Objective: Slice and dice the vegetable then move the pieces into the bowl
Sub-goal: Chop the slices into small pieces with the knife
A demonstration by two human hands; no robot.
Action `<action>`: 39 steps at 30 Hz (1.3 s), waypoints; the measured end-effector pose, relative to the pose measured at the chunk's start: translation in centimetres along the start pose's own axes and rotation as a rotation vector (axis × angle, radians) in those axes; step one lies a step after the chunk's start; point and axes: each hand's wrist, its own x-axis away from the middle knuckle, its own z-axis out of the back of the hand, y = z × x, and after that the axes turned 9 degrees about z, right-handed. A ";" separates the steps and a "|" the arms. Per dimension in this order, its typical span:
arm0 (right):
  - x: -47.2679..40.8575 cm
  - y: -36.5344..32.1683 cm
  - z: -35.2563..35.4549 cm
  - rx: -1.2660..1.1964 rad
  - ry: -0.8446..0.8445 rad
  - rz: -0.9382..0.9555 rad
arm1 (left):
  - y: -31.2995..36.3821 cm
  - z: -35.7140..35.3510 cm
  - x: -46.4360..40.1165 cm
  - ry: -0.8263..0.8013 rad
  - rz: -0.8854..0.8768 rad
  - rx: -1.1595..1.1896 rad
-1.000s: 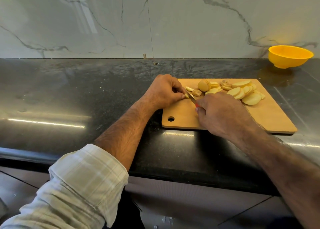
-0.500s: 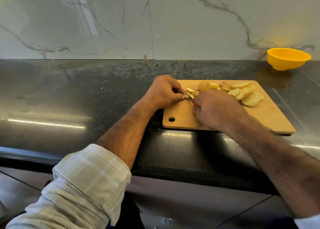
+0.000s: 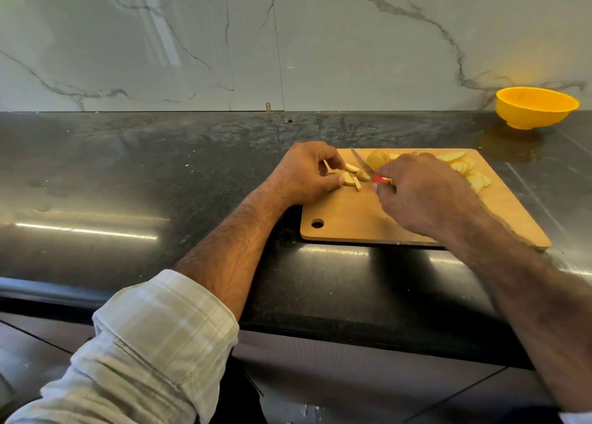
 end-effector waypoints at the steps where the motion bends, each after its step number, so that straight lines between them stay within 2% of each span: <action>1: -0.2 0.5 0.1 -0.003 0.009 -0.010 | -0.1 -0.2 -0.2 -0.002 -0.004 -0.009; 8: -0.1 1.7 -0.7 -0.150 0.012 -0.002 | 0.1 -0.8 -1.8 0.037 0.101 0.033; 13: 0.2 3.5 -0.1 -0.295 0.147 -0.037 | 0.2 -0.8 -2.1 0.048 0.080 0.057; 18: 0.0 3.8 0.3 -0.324 0.211 -0.044 | 1.1 -1.0 -1.3 -0.031 -0.007 0.039; 25: 0.1 3.9 -0.2 -0.334 0.231 -0.054 | 1.3 -1.6 -1.3 0.031 0.039 0.023; 39: -0.1 3.6 -0.6 -0.313 0.221 -0.036 | 1.9 -0.7 0.1 -0.086 -0.001 -0.001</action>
